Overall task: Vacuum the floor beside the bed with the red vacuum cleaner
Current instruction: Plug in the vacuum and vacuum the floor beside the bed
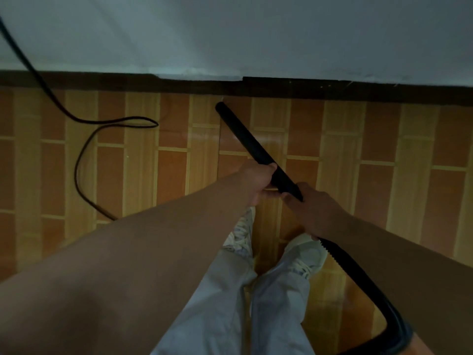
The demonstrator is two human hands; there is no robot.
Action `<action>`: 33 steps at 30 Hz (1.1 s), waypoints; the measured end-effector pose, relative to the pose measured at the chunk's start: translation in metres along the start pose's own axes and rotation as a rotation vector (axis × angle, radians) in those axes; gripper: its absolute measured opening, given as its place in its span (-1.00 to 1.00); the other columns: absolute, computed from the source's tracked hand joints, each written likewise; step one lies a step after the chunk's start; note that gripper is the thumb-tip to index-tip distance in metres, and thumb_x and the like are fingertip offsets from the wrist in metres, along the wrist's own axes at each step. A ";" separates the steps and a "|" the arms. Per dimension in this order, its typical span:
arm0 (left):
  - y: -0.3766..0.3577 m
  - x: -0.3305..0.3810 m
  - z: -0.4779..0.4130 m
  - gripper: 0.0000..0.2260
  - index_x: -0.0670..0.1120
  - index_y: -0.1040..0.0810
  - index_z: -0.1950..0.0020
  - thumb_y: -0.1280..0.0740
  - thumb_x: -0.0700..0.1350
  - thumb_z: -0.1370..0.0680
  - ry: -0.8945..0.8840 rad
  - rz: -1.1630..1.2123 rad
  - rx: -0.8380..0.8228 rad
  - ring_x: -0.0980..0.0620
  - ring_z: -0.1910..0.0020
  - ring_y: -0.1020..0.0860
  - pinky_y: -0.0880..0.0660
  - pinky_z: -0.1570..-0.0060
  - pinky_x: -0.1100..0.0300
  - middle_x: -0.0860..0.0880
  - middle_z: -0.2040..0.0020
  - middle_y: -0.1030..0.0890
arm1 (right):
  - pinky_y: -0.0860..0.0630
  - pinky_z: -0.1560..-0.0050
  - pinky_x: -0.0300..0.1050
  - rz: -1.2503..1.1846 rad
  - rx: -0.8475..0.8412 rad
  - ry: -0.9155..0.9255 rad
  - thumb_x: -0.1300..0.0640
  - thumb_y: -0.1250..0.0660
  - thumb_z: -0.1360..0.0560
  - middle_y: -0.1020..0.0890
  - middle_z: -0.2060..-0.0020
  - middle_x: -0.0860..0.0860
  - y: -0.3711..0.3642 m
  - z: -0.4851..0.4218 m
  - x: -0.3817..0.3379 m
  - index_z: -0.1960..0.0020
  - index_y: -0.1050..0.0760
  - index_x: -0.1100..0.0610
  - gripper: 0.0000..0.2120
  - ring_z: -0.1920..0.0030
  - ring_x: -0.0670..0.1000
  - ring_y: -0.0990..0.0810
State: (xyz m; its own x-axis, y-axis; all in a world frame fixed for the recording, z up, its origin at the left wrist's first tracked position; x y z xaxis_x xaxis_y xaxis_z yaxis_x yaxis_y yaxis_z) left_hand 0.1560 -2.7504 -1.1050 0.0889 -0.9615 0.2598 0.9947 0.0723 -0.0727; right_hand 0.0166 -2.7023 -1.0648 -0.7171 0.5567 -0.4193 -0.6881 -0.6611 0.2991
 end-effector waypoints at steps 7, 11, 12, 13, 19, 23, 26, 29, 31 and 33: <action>-0.005 -0.002 0.005 -0.85 -0.23 -0.49 -0.22 -0.26 -0.19 -0.69 0.018 -0.002 0.015 -0.20 -0.11 -0.63 -0.68 0.23 0.02 -0.26 -0.16 -0.61 | -0.39 0.53 -0.20 -0.036 -0.022 -0.182 -0.27 -0.21 -0.57 -0.59 0.28 0.11 0.001 -0.001 0.000 -0.06 -0.43 0.14 -0.55 0.46 0.03 -0.54; -0.028 -0.005 0.013 -0.92 -0.21 -0.48 -0.12 -0.26 -0.20 -0.69 0.064 0.009 -0.001 -0.20 -0.06 -0.62 -0.68 0.30 0.02 -0.26 -0.13 -0.58 | -0.46 0.43 -0.11 -0.124 -0.036 -0.298 -0.25 -0.27 -0.56 -0.61 0.24 0.17 0.017 0.009 0.015 -0.01 -0.45 0.18 -0.55 0.38 0.11 -0.57; -0.035 -0.007 0.014 -0.93 -0.20 -0.47 -0.12 -0.26 -0.21 -0.68 0.071 0.023 -0.009 -0.21 -0.06 -0.62 -0.67 0.36 0.05 -0.26 -0.11 -0.58 | -0.44 0.43 -0.11 -0.141 -0.036 -0.306 -0.24 -0.27 -0.56 -0.59 0.25 0.17 0.022 0.012 0.020 -0.02 -0.45 0.18 -0.55 0.41 0.11 -0.54; -0.043 -0.009 0.015 -0.92 -0.20 -0.47 -0.14 -0.27 -0.21 -0.68 0.078 0.040 -0.016 -0.21 -0.07 -0.61 -0.66 0.39 0.06 -0.26 -0.11 -0.57 | -0.42 0.44 -0.11 -0.151 -0.034 -0.311 -0.25 -0.28 -0.55 -0.57 0.26 0.17 0.028 0.015 0.026 -0.02 -0.44 0.18 -0.54 0.43 0.10 -0.51; -0.092 -0.019 0.014 -0.77 -0.20 -0.45 -0.32 -0.28 -0.19 -0.68 0.121 0.063 -0.063 -0.20 -0.14 -0.62 -0.66 0.34 0.04 -0.24 -0.21 -0.58 | -0.40 0.47 -0.14 -0.116 -0.003 -0.320 -0.30 -0.23 -0.55 -0.54 0.29 0.15 0.057 0.032 0.058 -0.04 -0.43 0.12 -0.54 0.47 0.06 -0.47; -0.107 -0.012 0.017 -0.75 -0.14 -0.42 -0.36 -0.27 -0.19 -0.69 0.146 0.044 -0.079 -0.12 -0.10 -0.59 -0.65 0.36 0.08 -0.21 -0.27 -0.56 | -0.40 0.50 -0.15 -0.129 0.031 -0.314 -0.30 -0.21 -0.56 -0.54 0.31 0.15 0.062 0.035 0.069 -0.04 -0.44 0.11 -0.55 0.48 0.06 -0.47; -0.105 -0.008 0.016 -0.75 -0.16 -0.42 -0.37 -0.26 -0.18 -0.69 0.135 0.013 -0.064 -0.13 -0.10 -0.59 -0.62 0.43 0.11 -0.23 -0.28 -0.56 | -0.40 0.48 -0.15 -0.152 0.025 -0.325 -0.34 -0.20 -0.54 -0.55 0.30 0.15 0.062 0.030 0.066 -0.04 -0.44 0.09 -0.53 0.46 0.07 -0.48; -0.094 -0.004 0.012 -0.74 -0.18 -0.44 -0.37 -0.27 -0.17 -0.68 0.104 0.003 -0.035 -0.18 -0.17 -0.61 -0.63 0.46 0.11 -0.23 -0.27 -0.57 | -0.40 0.49 -0.17 -0.148 0.021 -0.315 -0.35 -0.21 -0.53 -0.54 0.31 0.14 0.059 0.022 0.056 -0.03 -0.45 0.10 -0.51 0.51 0.04 -0.46; -0.083 0.000 0.009 -0.78 -0.20 -0.46 -0.31 -0.28 -0.18 -0.68 0.083 0.013 -0.029 -0.16 -0.08 -0.63 -0.64 0.45 0.10 -0.23 -0.20 -0.59 | -0.39 0.51 -0.19 -0.129 0.023 -0.294 -0.33 -0.21 -0.54 -0.53 0.32 0.13 0.055 0.016 0.047 -0.03 -0.45 0.13 -0.50 0.53 0.03 -0.44; -0.069 0.005 0.010 -0.82 -0.23 -0.48 -0.27 -0.27 -0.20 -0.69 0.072 0.029 -0.032 -0.13 0.03 -0.62 -0.64 0.44 0.11 -0.22 -0.10 -0.59 | -0.38 0.54 -0.20 -0.086 0.011 -0.279 -0.34 -0.20 -0.55 -0.53 0.33 0.12 0.052 0.010 0.033 -0.01 -0.45 0.12 -0.50 0.53 0.02 -0.45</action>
State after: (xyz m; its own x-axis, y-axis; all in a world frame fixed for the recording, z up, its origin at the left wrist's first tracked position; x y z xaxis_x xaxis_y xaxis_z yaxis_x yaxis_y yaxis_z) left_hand 0.0883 -2.7581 -1.0893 0.1129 -0.9757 0.1877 0.9895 0.0932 -0.1107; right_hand -0.0442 -2.7128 -1.0547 -0.6575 0.7286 -0.1919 -0.7480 -0.6006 0.2826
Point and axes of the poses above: each hand's wrist, its own z-axis away from the middle knuckle, its own y-axis out of the back of the hand, x = y × z, the point moved 1 cm from there along -z, towards the middle knuckle
